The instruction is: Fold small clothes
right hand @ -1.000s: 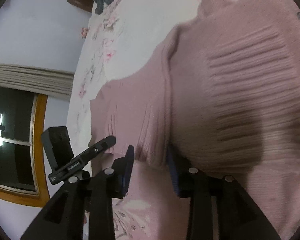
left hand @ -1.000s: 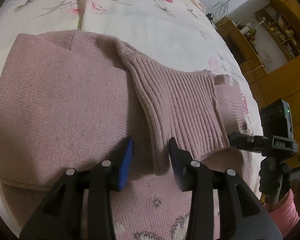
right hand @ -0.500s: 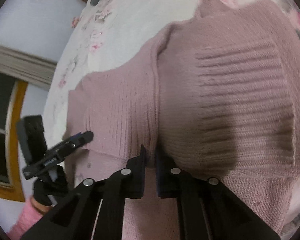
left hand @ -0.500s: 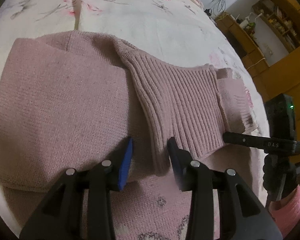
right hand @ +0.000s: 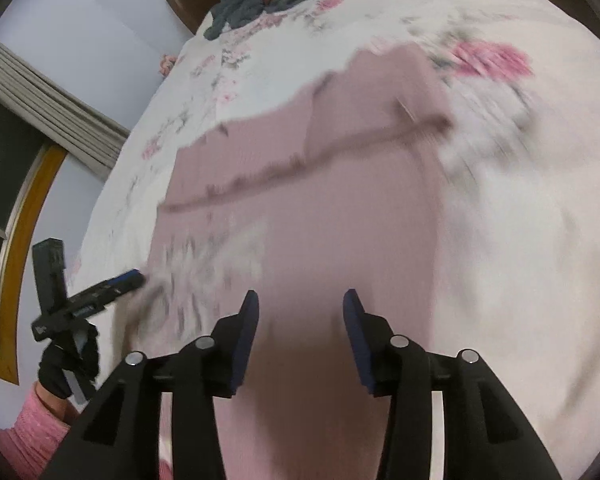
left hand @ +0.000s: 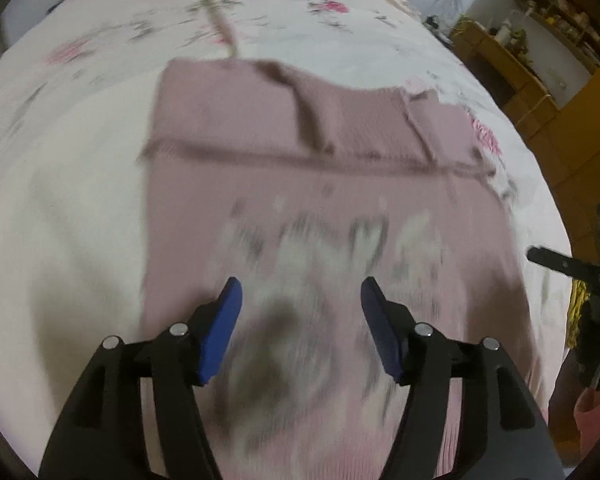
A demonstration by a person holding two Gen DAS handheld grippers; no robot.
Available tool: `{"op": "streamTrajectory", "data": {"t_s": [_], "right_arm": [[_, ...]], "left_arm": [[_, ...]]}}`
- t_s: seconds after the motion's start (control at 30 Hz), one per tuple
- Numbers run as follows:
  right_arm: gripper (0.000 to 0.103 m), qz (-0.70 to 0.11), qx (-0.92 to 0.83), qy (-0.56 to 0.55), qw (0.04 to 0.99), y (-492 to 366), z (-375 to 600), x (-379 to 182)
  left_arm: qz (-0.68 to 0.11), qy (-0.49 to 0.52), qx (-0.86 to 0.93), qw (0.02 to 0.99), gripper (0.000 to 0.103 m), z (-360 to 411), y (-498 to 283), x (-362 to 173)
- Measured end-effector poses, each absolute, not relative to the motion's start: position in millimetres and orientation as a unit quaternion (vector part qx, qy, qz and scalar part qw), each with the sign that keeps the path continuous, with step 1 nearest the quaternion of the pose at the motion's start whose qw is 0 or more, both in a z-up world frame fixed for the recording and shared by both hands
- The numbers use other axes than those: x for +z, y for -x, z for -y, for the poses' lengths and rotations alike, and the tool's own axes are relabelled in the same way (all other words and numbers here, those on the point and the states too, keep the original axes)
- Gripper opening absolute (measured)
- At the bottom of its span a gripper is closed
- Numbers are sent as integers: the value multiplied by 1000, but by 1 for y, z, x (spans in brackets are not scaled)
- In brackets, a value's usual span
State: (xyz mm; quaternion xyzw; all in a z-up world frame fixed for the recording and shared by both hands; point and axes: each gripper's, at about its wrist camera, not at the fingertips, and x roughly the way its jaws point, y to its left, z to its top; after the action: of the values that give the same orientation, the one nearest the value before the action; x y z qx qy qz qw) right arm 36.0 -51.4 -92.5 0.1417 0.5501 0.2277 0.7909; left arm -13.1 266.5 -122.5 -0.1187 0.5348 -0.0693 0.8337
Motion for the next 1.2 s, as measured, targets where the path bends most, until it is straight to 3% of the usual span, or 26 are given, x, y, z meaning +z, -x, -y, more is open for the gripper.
{"op": "streamTrajectory", "data": {"t_s": [0.23,0.4,0.87,0.93,0.97,1.03,1.07,1.13,1.17,1.2], "right_arm": [[57,-561,195,-148,791,57,91,-90],[58,-575,181,-134,786,93,107,-98],[57,-620,169,-148,752,110,102,-157],[48,-622,175,-142,750,110,97,-160],[43,-623,179,-136,749,110,94,-161],[21,-626,181,-125,748,111,90,-161],[14,-626,187,-131,745,111,92,-161],[10,-623,202,-158,739,111,96,-158],[10,-620,207,-163,739,111,97,-156],[10,-617,216,-168,738,112,98,-153]], "left_arm": [[-542,131,-26,830,69,-295,120,-110],[-556,132,1,820,72,-308,159,-118],[-593,139,14,793,75,-310,193,-162],[-593,134,16,794,75,-307,193,-166],[-592,131,17,795,74,-306,193,-167],[-590,139,11,795,63,-305,193,-165],[-590,144,9,795,50,-306,193,-165],[-588,156,2,793,31,-308,194,-165],[-587,162,1,793,15,-309,195,-164],[-587,167,0,792,10,-311,196,-162]]}}
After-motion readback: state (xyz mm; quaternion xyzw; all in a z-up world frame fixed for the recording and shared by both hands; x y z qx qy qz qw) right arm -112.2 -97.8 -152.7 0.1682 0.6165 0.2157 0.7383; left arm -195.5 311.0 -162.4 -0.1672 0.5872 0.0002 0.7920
